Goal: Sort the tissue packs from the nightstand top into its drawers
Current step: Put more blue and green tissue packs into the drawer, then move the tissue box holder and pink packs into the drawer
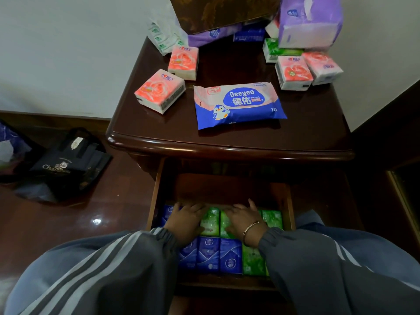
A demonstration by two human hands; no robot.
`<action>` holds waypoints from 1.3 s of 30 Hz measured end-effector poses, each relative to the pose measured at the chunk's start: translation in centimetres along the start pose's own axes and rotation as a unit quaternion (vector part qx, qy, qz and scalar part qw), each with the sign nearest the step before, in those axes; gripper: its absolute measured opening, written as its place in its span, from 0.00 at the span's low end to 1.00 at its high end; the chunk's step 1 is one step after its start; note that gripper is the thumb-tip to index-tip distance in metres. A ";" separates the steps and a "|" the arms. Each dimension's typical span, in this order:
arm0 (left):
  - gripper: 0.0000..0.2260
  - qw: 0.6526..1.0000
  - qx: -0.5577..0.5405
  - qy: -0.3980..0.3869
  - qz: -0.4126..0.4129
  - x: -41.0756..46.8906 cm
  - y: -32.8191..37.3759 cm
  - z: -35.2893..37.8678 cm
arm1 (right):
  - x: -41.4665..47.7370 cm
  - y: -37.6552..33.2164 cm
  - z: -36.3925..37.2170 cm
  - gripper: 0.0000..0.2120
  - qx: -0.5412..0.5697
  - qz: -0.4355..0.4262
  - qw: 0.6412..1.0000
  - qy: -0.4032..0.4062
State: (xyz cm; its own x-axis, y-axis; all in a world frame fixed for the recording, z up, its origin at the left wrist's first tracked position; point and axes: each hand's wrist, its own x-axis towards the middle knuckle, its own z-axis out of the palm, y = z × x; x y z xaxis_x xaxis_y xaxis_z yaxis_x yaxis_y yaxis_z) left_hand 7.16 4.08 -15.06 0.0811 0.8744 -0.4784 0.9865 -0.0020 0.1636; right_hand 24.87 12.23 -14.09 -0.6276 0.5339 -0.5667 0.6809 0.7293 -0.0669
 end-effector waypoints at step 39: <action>0.30 0.901 0.028 0.430 -0.050 2.6 -2.0 -40.7 | -5.1 17.9 -33.7 0.42 0.096 0.204 0.907 0.355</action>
State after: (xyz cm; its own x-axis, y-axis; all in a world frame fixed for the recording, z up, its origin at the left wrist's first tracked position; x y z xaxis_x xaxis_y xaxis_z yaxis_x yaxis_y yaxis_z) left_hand -0.43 26.10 18.51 -0.1238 0.9240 0.3618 0.9905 0.0933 0.1008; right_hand 27.56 36.96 15.31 -0.3470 0.9334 0.0911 0.9217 0.3574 -0.1510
